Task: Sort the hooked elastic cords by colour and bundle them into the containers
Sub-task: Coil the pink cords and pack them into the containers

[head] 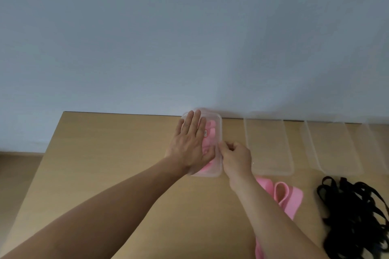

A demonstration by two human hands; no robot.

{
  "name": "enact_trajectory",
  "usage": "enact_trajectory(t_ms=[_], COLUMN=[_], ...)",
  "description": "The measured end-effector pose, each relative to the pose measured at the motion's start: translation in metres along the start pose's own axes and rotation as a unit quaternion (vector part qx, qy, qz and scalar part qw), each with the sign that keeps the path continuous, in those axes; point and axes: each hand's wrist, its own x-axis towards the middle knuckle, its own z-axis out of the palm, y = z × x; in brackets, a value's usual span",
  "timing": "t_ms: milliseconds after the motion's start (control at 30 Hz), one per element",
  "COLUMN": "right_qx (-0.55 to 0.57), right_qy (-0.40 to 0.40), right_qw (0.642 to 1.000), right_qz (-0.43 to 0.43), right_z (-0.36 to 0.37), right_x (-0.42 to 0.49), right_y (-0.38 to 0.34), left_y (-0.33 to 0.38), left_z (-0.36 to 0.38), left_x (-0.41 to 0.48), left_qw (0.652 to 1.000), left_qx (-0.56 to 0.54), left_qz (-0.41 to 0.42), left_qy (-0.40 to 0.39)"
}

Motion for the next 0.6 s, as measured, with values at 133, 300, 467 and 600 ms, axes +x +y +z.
enact_trajectory(t_ms=[133, 300, 467, 600], right_qx=[0.028, 0.063, 0.098, 0.092], right_qy=[-0.032, -0.025, -0.062, -0.065], right_qw=[0.999, 0.997, 0.993, 0.994], right_qz=[0.023, 0.022, 0.014, -0.001], right_z=[-0.009, -0.010, -0.018, -0.017], right_x=[-0.021, -0.030, -0.046, -0.046], right_y=[0.028, 0.027, 0.036, 0.037], left_y=[-0.001, -0.001, 0.000, 0.001], left_z=[0.001, 0.001, 0.001, -0.001], left_x=[0.000, 0.000, 0.000, 0.000], left_qw=[1.000, 1.000, 1.000, 1.000], left_qx=[-0.002, 0.001, 0.000, 0.004], left_qz=[0.002, 0.002, 0.000, -0.006], left_qy=[0.006, 0.007, 0.004, 0.005])
